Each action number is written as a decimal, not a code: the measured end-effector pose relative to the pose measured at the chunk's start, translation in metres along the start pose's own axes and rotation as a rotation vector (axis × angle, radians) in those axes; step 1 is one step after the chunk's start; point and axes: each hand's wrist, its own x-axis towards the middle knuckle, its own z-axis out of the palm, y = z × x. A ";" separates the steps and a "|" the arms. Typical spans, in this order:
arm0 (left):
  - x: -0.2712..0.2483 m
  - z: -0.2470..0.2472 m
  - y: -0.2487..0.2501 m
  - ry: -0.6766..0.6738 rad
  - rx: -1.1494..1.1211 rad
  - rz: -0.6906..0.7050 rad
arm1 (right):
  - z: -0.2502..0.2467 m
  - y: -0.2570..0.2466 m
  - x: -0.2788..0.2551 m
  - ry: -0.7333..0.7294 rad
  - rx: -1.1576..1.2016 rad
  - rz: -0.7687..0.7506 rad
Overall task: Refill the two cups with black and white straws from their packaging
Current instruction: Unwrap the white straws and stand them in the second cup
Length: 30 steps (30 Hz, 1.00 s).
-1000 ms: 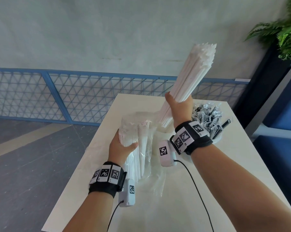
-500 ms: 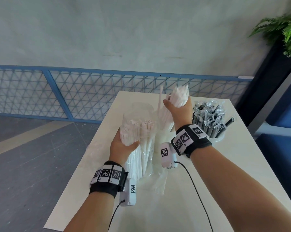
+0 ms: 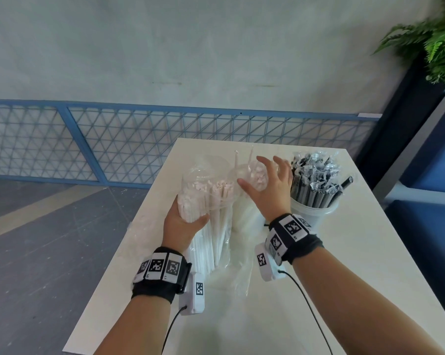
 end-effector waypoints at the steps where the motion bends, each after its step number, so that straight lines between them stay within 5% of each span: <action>1: 0.000 0.000 0.000 0.000 0.000 0.002 | 0.002 0.002 -0.001 -0.021 -0.005 -0.006; 6: -0.002 -0.001 -0.001 -0.003 0.009 0.000 | 0.006 0.006 0.004 0.100 0.068 0.026; 24: -0.004 -0.001 -0.001 -0.022 0.017 0.006 | -0.011 -0.016 0.035 -0.191 -0.022 -0.145; 28: -0.003 -0.001 -0.002 -0.018 0.022 0.007 | -0.016 -0.022 0.021 0.111 0.005 -0.259; 30: -0.003 -0.002 -0.002 -0.011 0.023 0.008 | -0.019 -0.030 0.009 0.145 0.144 -0.345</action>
